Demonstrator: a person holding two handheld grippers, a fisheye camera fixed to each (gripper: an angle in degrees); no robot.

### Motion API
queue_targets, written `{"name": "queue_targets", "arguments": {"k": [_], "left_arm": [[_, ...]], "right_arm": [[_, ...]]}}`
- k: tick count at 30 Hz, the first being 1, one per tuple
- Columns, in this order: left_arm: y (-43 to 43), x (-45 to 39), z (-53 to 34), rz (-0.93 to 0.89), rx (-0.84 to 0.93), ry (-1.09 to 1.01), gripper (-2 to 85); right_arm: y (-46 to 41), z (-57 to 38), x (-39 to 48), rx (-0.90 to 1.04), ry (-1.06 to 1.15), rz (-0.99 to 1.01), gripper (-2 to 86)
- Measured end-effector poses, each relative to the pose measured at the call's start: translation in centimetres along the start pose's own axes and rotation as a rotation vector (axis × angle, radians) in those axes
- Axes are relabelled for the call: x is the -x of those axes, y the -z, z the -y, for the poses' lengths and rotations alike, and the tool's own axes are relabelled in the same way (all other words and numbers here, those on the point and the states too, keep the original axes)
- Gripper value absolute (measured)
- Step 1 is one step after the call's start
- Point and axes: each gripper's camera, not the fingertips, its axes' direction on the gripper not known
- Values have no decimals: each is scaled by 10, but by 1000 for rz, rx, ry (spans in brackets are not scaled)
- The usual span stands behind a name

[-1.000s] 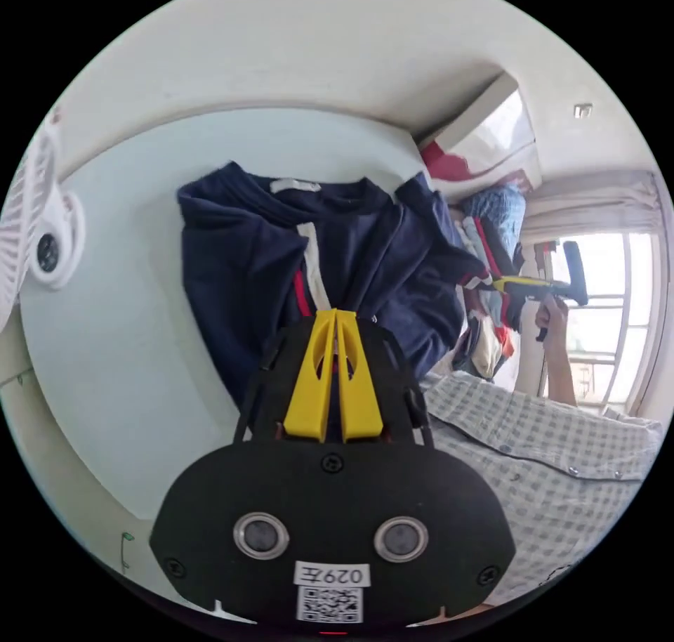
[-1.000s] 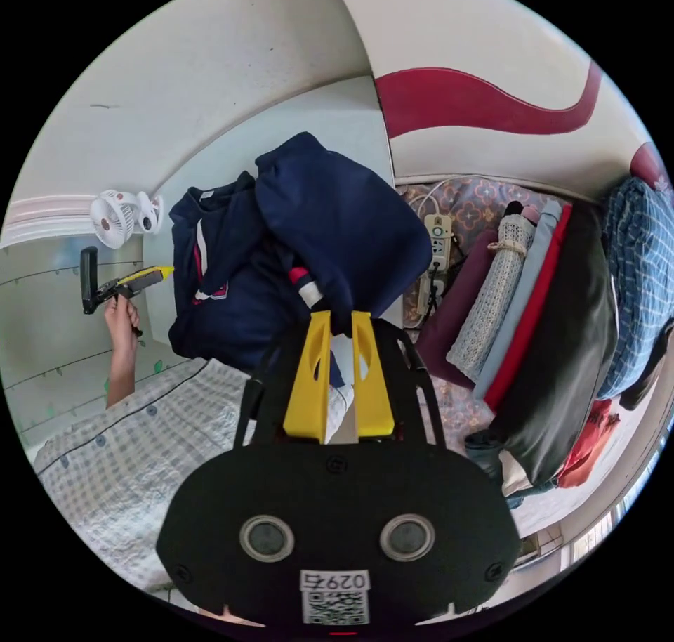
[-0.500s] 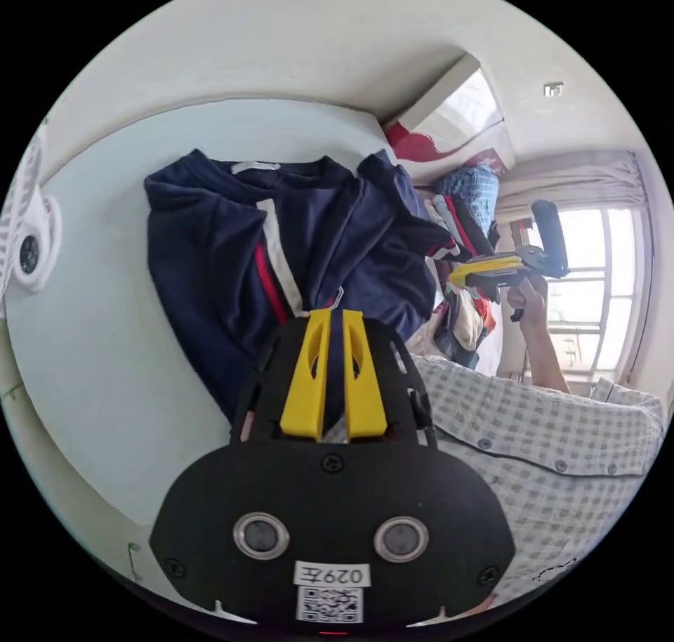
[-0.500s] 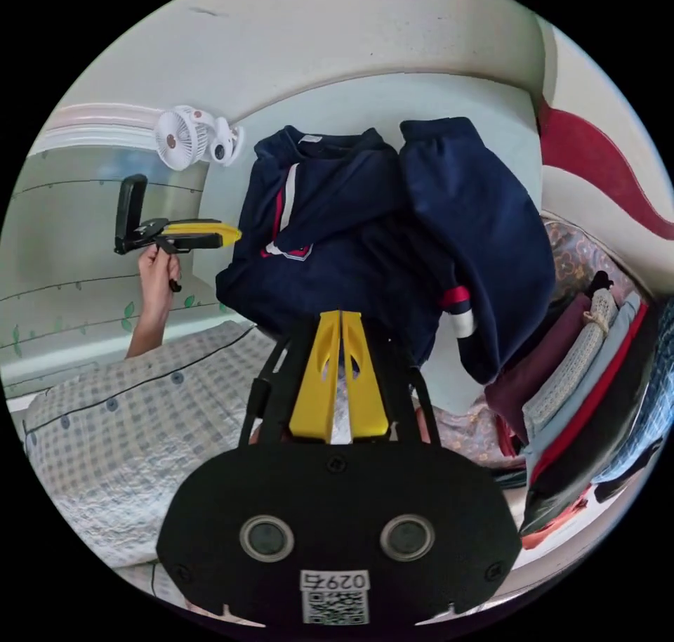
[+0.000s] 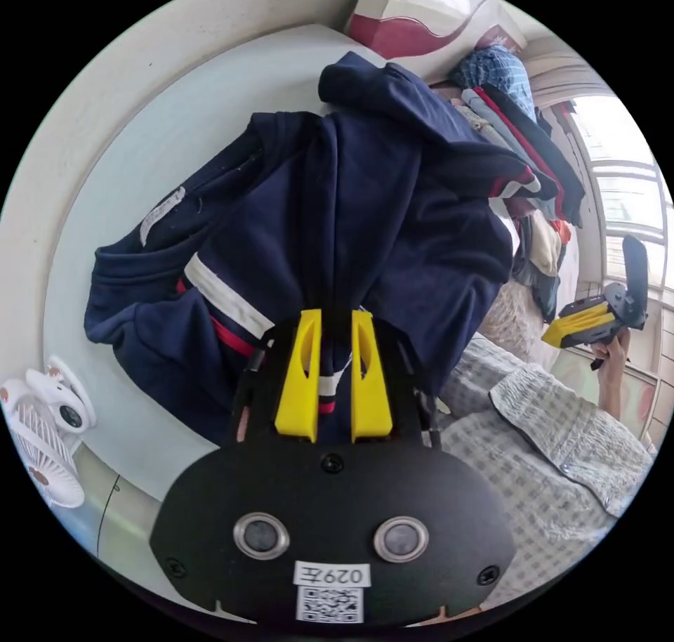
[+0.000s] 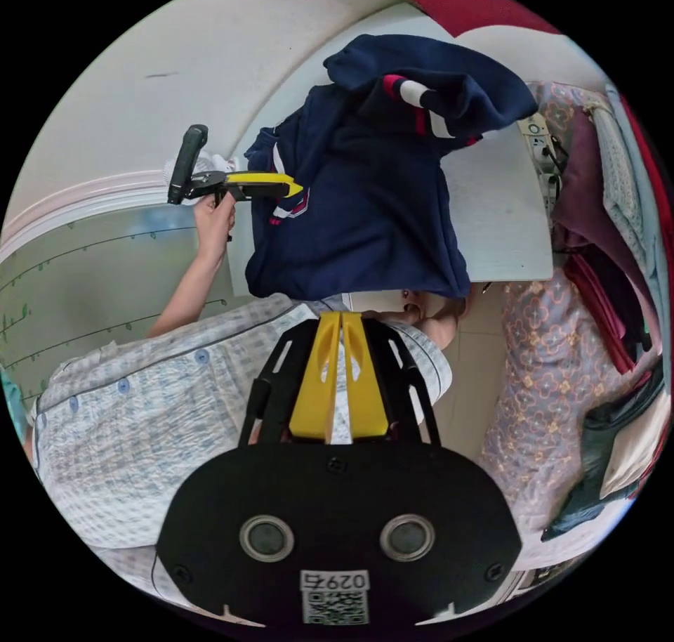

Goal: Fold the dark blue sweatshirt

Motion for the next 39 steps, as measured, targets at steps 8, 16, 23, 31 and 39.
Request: {"name": "queue_targets", "arguments": {"k": [8,16,23,31,39], "left_arm": [[88,46,-81,-132,-329,169,-9],[112,136,-274,-195,-546,633,-10],[68,155,-418,-125,-567,1120,-10],[55,125,-343,-164,-536,881,-10],[-38,61,-105,32,-87,447,-10]], "right_arm": [[5,67,50,61,147,-54,-4],[-35,159,103,159,206,-315,-5],[-75,185,103,285,199,-603,-6],[-97,200,104,366,199,-632,-7],[-90,176,96,162,210,-586,-6]]}}
